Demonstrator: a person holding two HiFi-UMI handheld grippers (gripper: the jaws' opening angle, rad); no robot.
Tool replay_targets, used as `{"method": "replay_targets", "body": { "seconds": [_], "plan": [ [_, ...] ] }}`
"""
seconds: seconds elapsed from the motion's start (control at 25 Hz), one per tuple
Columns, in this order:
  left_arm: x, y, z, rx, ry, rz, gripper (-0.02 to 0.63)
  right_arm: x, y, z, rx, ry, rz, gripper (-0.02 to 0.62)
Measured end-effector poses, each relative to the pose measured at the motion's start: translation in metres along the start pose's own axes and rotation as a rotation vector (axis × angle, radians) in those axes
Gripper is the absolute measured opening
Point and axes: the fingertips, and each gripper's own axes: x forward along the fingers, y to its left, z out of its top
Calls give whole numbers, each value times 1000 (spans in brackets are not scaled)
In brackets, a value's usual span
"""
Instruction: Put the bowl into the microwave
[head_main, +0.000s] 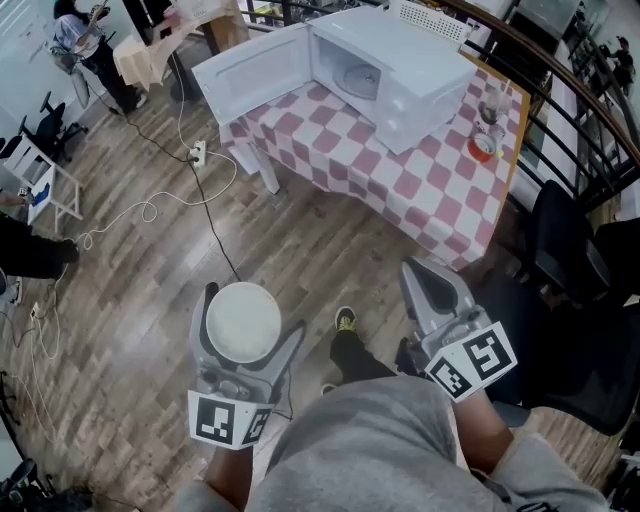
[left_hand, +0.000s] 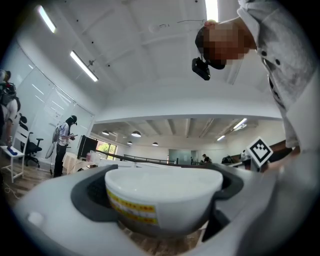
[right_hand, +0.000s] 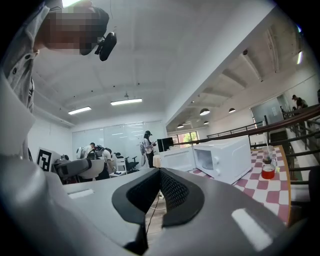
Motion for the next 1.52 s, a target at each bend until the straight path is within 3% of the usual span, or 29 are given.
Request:
{"method": "replay_targets", "body": {
  "seconds": [0.72,0.92,1.52],
  "plan": [
    [99,24,-8,21,34,-16,543,77,-76,15,43,6,-9,-6],
    [120,37,-17,14,69,14,543,105,-93,18,43,12,10,-6],
    [189,43,-27,19,52,-14,543,139,-140,15,55,34,1,-6]
  ]
}}
